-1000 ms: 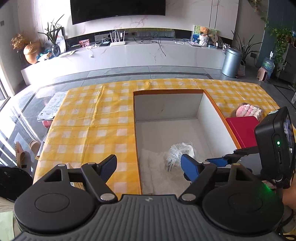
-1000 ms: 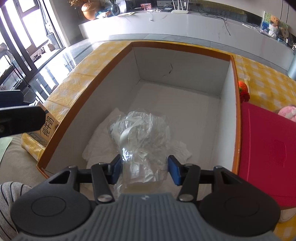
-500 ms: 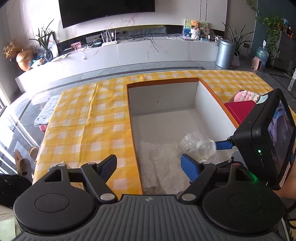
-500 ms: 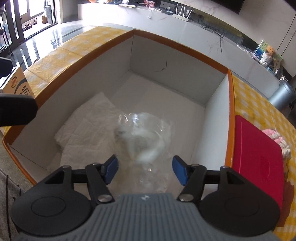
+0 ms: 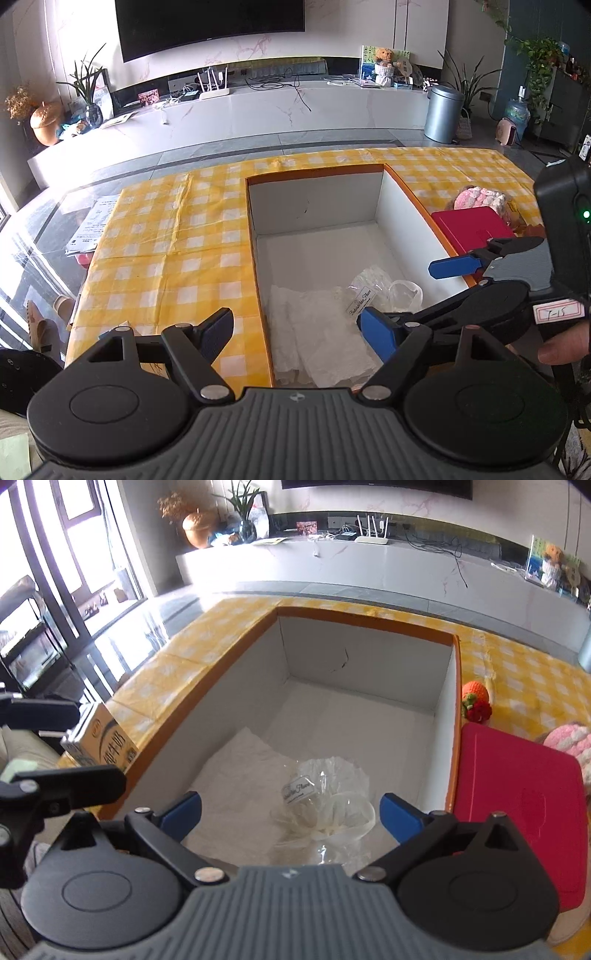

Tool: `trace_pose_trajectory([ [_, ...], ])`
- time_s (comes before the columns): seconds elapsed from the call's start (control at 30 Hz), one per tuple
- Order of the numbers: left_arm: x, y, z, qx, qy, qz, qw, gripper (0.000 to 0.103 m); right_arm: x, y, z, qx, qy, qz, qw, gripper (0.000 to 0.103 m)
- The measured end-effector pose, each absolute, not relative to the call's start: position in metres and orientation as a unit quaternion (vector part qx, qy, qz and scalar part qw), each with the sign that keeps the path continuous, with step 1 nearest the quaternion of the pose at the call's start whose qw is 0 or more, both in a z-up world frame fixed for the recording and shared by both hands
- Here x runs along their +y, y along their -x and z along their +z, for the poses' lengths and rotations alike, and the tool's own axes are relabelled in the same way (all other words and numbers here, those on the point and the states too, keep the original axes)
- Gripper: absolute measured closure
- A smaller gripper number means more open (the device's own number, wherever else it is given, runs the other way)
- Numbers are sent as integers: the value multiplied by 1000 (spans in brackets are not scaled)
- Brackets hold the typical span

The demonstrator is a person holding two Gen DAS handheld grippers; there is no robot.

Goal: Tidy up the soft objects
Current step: 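Lower the plastic bag into the box and open the right gripper, then move the right gripper back to the pile and grasp the red sponge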

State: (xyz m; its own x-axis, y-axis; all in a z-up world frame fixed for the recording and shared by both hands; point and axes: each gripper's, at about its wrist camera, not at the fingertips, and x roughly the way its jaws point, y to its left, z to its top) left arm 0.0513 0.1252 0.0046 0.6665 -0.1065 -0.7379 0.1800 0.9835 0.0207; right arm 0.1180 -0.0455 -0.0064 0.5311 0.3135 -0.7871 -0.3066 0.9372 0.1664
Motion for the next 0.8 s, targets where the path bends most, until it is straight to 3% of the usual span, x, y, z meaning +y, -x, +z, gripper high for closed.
trace_pose_trajectory([
  [0.47, 91, -45, 47, 378, -47, -77, 921, 11, -95, -100, 41, 400, -25, 169, 900, 2],
  [0.8, 13, -53, 62, 361, -56, -142, 920, 10, -194, -71, 66, 391, -18, 112, 914, 2],
])
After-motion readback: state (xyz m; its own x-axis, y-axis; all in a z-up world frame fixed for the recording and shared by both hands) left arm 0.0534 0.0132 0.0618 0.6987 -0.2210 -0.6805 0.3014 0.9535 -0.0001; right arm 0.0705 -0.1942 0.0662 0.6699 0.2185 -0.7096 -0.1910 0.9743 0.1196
